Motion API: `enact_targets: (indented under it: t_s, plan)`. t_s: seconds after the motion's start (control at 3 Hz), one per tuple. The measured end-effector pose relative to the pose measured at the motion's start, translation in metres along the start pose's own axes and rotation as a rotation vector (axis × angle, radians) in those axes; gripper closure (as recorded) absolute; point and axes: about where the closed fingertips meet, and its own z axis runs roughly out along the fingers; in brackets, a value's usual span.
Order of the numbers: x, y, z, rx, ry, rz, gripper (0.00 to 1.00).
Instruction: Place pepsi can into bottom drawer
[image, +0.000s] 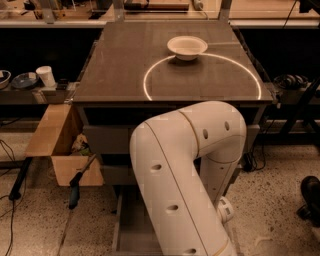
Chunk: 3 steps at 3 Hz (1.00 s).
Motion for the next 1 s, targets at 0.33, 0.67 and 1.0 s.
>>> enact_targets:
  t_s: [0.33, 0.67, 1.0]
  plan:
    - [0.0000, 0.0000, 0.0000, 0.000, 0.000, 0.000, 0.11]
    - [0.0000, 0.0000, 0.0000, 0.000, 0.000, 0.000, 0.00]
    - [0.0000, 0.0000, 0.0000, 0.000, 0.000, 0.000, 0.00]
